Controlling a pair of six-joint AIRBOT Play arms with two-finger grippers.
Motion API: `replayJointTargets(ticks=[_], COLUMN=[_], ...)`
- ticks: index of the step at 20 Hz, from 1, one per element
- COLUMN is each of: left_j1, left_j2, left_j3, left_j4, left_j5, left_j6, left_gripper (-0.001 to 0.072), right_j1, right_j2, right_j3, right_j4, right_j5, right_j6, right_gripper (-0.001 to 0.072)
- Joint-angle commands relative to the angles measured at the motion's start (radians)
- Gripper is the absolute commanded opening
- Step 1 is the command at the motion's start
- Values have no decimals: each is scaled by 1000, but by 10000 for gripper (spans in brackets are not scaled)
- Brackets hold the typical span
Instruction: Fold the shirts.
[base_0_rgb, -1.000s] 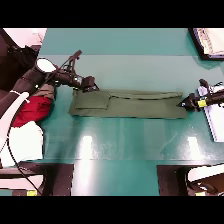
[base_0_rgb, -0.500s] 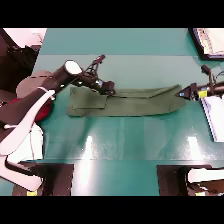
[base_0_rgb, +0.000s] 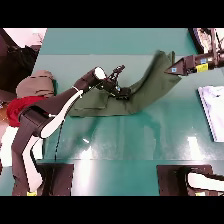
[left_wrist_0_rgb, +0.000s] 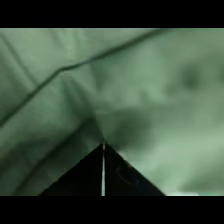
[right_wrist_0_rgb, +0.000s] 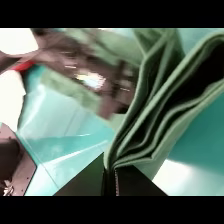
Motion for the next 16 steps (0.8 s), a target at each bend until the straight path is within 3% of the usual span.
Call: replayJointTargets(ticks=[1, 8, 16], left_j1=[-3, 26, 266], left_j2=[-29, 39, 413], left_j3=[23, 89, 90], left_j4=[23, 131, 419], left_j5=[-4, -98, -303], left_j6=[-17, -10, -5], left_gripper=[25, 24, 25], right_j1=[93, 158, 306], right_j2=[7, 7, -35], right_j3=[68, 77, 78], right_j4=[-6, -5, -2], right_j5=[-7, -19, -128], right_j6=[42, 40, 20], right_gripper=[18, 18, 18])
